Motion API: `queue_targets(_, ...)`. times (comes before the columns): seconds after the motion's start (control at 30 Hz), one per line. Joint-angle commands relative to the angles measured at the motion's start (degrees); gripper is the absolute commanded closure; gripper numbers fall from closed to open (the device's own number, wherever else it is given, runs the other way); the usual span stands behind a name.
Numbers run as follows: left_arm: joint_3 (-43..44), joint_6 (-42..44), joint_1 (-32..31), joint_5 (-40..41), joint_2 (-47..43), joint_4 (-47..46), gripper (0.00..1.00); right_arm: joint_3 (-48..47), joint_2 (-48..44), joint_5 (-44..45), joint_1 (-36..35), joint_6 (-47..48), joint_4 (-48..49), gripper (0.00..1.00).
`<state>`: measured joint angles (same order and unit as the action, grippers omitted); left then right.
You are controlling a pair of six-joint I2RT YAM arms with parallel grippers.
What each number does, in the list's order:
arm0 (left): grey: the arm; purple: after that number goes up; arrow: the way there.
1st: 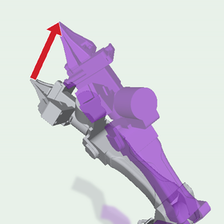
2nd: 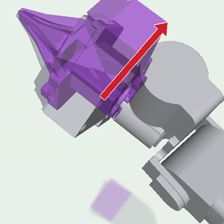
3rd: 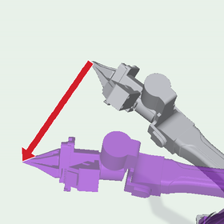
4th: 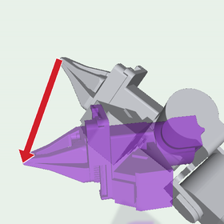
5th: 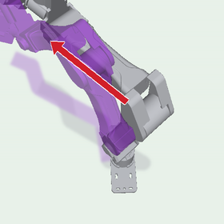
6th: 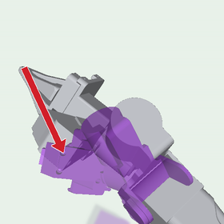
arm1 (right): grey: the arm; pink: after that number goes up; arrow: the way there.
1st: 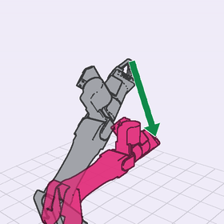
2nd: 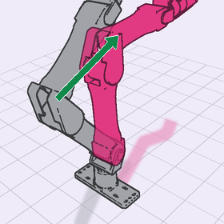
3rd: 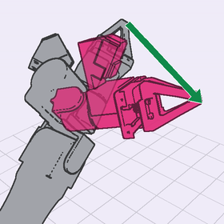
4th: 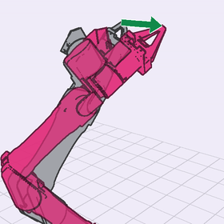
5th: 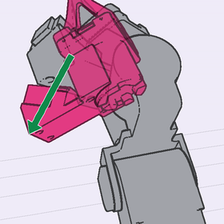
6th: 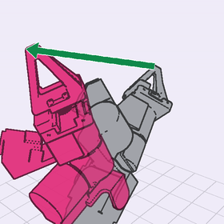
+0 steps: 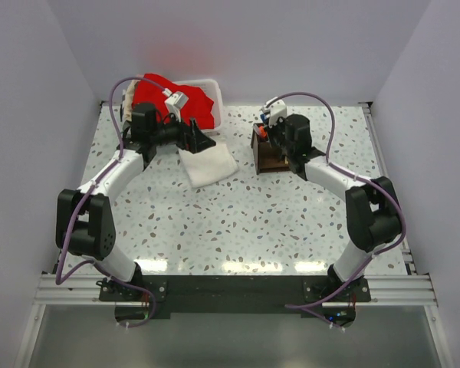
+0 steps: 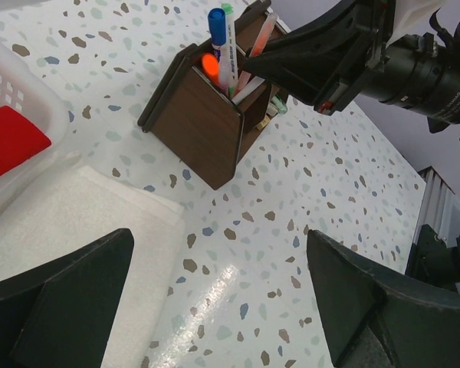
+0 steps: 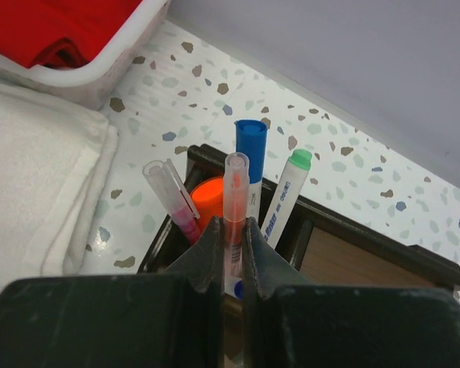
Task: Sort the stationery into containers
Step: Reset both arms
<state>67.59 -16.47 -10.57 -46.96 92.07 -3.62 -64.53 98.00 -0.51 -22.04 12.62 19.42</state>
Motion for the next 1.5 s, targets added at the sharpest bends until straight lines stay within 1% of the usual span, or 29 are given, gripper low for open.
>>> queue_targets(0.0, 0.61, -0.93, 0.20, -1.20, 0.39, -3.41, 0.00, 2.13, -2.28, 0.95, 0.33, -0.41, 2.64, 1.00)
queue_targets(0.1, 0.61, -1.11, 0.11, -1.29, 0.48, -3.68, 0.00, 3.01, -2.81, 1.48, 0.33, -0.23, 2.55, 1.00)
queue_targets(0.13, 0.52, -1.20, 0.11, -1.29, 0.48, -3.68, 0.00, 3.01, -2.98, 1.48, 0.33, -0.06, 2.38, 0.96)
queue_targets(0.27, 0.61, -1.55, 0.11, -1.56, 0.30, -4.20, 0.00, 1.70, -4.47, 2.88, 0.33, -0.93, 0.71, 0.61)
queue_targets(0.37, 0.61, -1.64, 0.11, -1.73, -0.14, -4.47, 0.00, -0.85, -5.88, 3.67, 0.33, -1.37, -1.92, 0.55)
queue_targets(0.5, 0.61, -0.94, 0.11, -1.64, -1.28, -4.47, 0.00, -5.59, -7.81, 4.64, 0.33, -1.81, -6.05, 0.52)
queue_targets(0.53, 0.96, 0.28, 0.11, -1.64, -1.89, -4.12, 0.00, -6.39, -8.34, 4.91, 0.33, -1.90, -7.89, 0.50)
queue_targets(0.6, 1.49, 2.13, 0.11, -0.51, -2.95, -2.28, 0.00, -9.10, -9.92, 6.48, 0.33, -2.07, -9.92, 0.45)
queue_targets(0.63, 2.36, 4.93, 0.11, 0.19, -3.30, -1.23, 0.00, -10.08, -10.54, 7.27, 0.25, -1.99, -12.36, 0.42)
queue_targets(0.67, 2.63, 6.52, 0.11, 2.73, -3.82, 1.05, 0.00, -11.22, -10.89, 7.98, 0.25, -2.16, -13.95, 0.39)
queue_targets(0.7, 2.98, 8.02, 0.11, 4.75, -4.79, 2.37, 0.00, -13.23, -11.94, 11.64, 0.33, -2.42, -15.62, 0.26)
queue_targets(0.73, 3.59, 10.73, 0.11, 7.12, -5.49, 3.52, 0.00, -14.12, -12.39, 13.85, 0.42, -2.17, -18.95, 0.23)
queue_targets(0.77, 3.69, 12.06, 0.11, 12.89, -6.11, 6.57, 0.00, -15.00, -12.65, 16.83, 0.51, -2.25, -21.42, 0.18)
queue_targets(0.8, 3.60, 12.94, 0.11, 16.25, -7.42, 7.56, 0.00, -16.57, -12.91, 19.21, 0.94, -2.86, -24.14, 0.13)
queue_targets(0.83, 3.42, 14.08, 0.11, 19.94, -8.04, 8.36, 0.00, -17.20, -13.27, 21.06, 2.34, -4.87, -31.04, 0.12)
queue_targets(0.87, 3.16, 14.36, 0.11, 26.50, -8.66, 9.41, 0.00, -17.47, -13.62, 20.73, 3.75, -6.02, -34.76, 0.11)
queue_targets(0.9, 2.72, 14.71, 0.20, 29.09, -9.97, 9.68, 0.00, -17.21, -13.88, 20.12, 5.33, -7.60, -38.37, 0.11)
queue_targets(0.93, 1.76, 15.49, 0.20, 31.21, -10.77, 9.86, 0.00, -16.94, -14.32, 15.59, 9.78, -11.35, -45.19, 0.10)
queue_targets(0.97, 1.14, 15.76, 0.20, 34.62, -11.47, 9.68, 0.00, -16.86, -13.98, 11.80, 12.52, -13.13, -49.17, 0.10)
queue_targets(1.0, 0.44, 15.85, 0.20, 36.13, -12.96, 9.51, 0.00, -17.99, -13.02, 8.98, 15.33, -15.41, -53.39, 0.10)
queue_targets(1.03, -0.78, 15.85, 0.20, 37.37, -13.58, 9.07, 0.00, -17.04, -13.18, 7.56, 20.24, -17.70, -57.26, 0.09)
queue_targets(1.07, -1.40, 15.94, 0.20, 39.38, -14.11, 8.63, 0.00, -15.03, -14.23, 2.50, 22.02, -18.50, -56.78, 0.09)
queue_targets(1.1, -1.67, 15.68, 0.20, 40.27, -14.72, 8.63, 0.00, -11.53, -15.19, 1.14, 25.52, -19.12, -56.08, 0.08)
queue_targets(1.13, -2.28, 15.07, 0.20, 41.32, -14.82, 8.71, 0.00, -10.19, -15.99, 1.56, 28.17, -19.21, -54.59, 0.08)
queue_targets(1.17, -2.46, 14.80, 0.28, 42.47, -14.90, 8.80, 0.00, -9.13, -16.69, 6.18, 28.54, -19.30, -54.32, 0.04)
queue_targets(1.23, -2.82, 14.54, 0.28, 42.92, -14.90, 9.15, 0.00, -7.37, -16.96, 11.65, 28.72, -20.08, -54.14, 0.04)
queue_targets(1.27, -2.82, 14.54, 0.28, 42.13, -14.82, 9.42, 0.00, -6.84, -17.66, 13.85, 28.72, -20.27, -54.14, 0.01)
queue_targets(1.3, -2.73, 14.54, 0.28, 41.52, -14.64, 9.51, 0.00, -6.23, -18.10, 16.14, 28.81, -20.01, -54.22, 0.01)
queue_targets(1.47, -2.64, 14.27, 0.28, 39.76, -13.85, 9.51, 0.00, -2.36, -21.88, 17.04, 28.90, -17.72, -51.94, 0.01)
